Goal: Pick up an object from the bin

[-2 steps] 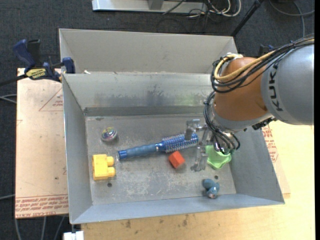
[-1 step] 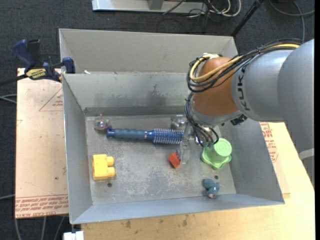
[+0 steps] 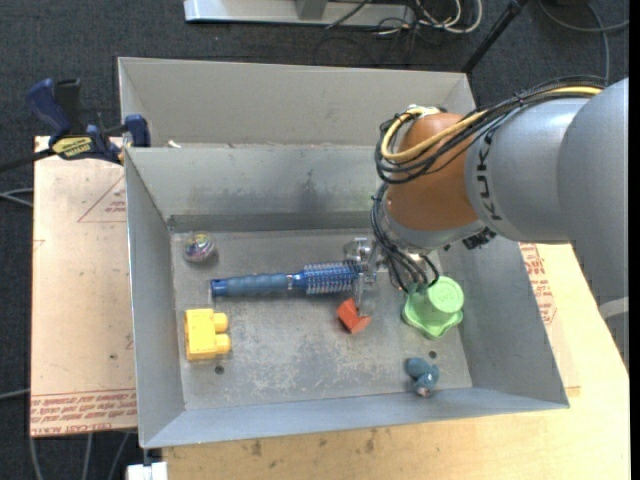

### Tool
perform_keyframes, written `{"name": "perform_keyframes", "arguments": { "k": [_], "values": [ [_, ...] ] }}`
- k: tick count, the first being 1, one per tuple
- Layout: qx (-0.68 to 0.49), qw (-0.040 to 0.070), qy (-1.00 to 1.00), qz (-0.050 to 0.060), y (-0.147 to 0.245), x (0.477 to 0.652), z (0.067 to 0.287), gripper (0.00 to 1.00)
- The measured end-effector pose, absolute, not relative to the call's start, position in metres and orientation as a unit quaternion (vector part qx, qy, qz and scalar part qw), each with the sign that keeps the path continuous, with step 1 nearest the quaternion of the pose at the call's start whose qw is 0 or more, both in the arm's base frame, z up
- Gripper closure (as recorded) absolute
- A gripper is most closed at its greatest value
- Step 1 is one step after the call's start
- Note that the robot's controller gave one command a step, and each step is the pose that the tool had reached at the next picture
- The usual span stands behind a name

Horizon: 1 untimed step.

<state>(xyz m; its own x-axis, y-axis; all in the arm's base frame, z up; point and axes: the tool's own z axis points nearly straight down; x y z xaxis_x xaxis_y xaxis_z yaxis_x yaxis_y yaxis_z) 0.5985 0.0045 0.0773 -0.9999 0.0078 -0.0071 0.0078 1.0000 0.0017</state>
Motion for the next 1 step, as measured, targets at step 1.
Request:
{"name": "perform_keyframes", "arguments": {
  "k": [1],
  "values": [
    [0.004, 0.004, 1.0, 0.0, 0.0064, 0.5866, 0.1876, 1.0]
  ]
}}
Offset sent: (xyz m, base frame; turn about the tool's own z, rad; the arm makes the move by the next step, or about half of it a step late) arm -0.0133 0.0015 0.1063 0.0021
